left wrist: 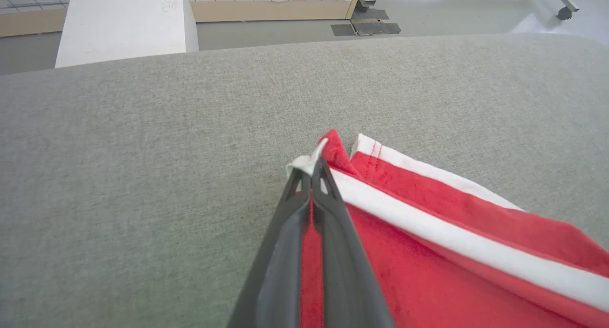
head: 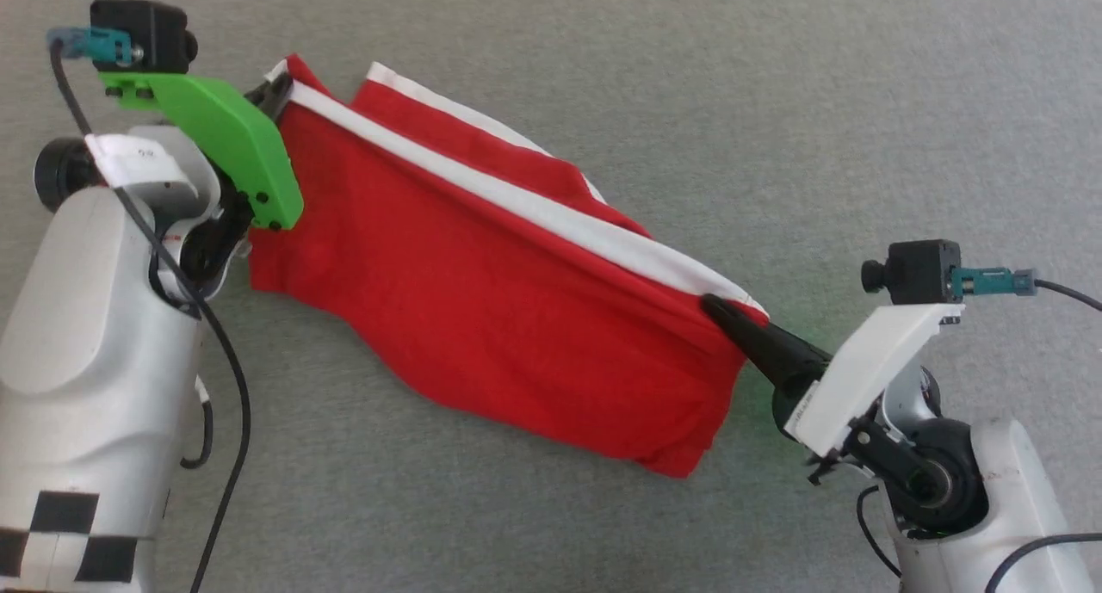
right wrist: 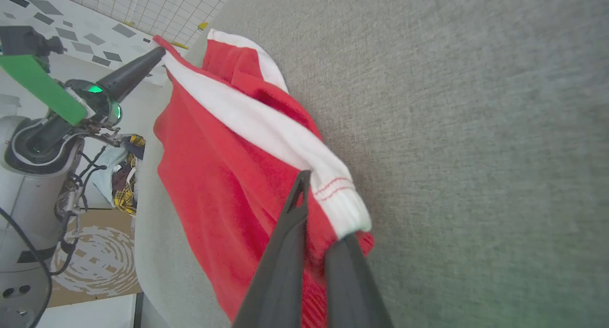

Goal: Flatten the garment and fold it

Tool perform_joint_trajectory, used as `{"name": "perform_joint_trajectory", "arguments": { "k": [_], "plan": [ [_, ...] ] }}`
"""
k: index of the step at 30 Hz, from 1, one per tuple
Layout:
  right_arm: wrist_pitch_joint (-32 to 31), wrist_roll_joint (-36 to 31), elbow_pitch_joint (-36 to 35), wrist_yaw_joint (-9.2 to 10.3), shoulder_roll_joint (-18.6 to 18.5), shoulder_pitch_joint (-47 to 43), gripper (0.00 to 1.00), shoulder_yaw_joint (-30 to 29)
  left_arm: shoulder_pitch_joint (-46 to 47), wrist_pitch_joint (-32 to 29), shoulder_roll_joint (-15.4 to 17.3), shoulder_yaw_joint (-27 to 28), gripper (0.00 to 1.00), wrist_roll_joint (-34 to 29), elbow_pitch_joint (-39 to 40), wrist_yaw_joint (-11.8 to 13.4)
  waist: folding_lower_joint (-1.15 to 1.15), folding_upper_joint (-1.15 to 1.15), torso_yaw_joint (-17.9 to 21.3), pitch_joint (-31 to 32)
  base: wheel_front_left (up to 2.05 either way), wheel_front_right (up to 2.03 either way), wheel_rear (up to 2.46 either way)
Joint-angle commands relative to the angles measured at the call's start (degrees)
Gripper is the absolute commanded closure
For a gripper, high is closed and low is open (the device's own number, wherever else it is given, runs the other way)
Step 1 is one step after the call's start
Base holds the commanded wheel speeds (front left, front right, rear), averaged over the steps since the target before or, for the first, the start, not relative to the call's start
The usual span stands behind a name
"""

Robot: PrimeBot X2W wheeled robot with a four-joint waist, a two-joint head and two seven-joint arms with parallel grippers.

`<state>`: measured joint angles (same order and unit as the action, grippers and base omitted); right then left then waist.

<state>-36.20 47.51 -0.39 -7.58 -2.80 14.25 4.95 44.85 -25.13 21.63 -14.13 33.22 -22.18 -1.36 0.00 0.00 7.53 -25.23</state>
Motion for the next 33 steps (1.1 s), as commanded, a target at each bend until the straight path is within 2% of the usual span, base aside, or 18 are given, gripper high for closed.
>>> {"name": "perform_joint_trajectory", "arguments": {
  "k": [1, 13, 14, 15, 20, 26, 33],
  "plan": [
    [0.70, 0.48, 0.63, 0.09, -0.08, 1.07, 1.00, 0.42, 1.75, 0.00, 0.10, -0.36, 1.00, -0.84, -0.61, -0.46, 0.00, 0.00, 3.28, -3.09, 0.00, 0.00, 0.00],
    [3.58, 1.16, 4.37, 0.09, -0.08, 2.95, 1.00, 4.33, 4.40, -1.02, -0.03, -2.38, 1.00, -1.77, -3.80, -0.68, 0.00, 0.00, 6.06, -4.03, 0.00, 0.00, 0.00],
    [3.84, 1.27, 4.56, 0.09, -0.08, 2.97, 0.61, 4.45, 4.42, -1.01, 0.01, -2.39, 0.73, -1.83, -4.03, -0.50, 0.00, 0.00, 6.12, -3.99, 0.00, 0.00, 0.00],
    [4.22, 1.49, 4.78, 0.09, -0.08, 2.98, 0.00, 4.60, 4.38, -0.93, 0.13, -2.35, 0.00, -1.90, -4.36, -0.26, 0.00, 0.00, 6.20, -3.91, 0.00, 0.00, 0.00],
    [6.23, 4.01, 4.55, 0.09, -0.08, 2.01, 0.00, 5.11, 3.97, 0.36, 0.48, -1.93, 0.00, -1.87, -5.61, 0.32, 0.00, 0.00, 5.98, -2.95, 0.00, 0.00, 0.00],
    [7.25, 0.58, 0.91, 0.09, -0.08, -2.36, 0.00, 1.37, 3.19, 6.14, 0.64, -0.08, 0.00, -0.94, -5.48, -0.18, 0.00, 0.00, 5.01, 0.00, 0.00, 0.00, 0.00],
    [6.96, -6.29, -6.81, 0.09, -0.08, -11.24, 0.00, -5.59, -0.90, 20.71, 2.87, 1.45, 0.00, -2.98, -0.30, -2.44, 0.00, 0.00, 2.48, 4.91, 0.00, 0.00, 0.00]
  ]
}}
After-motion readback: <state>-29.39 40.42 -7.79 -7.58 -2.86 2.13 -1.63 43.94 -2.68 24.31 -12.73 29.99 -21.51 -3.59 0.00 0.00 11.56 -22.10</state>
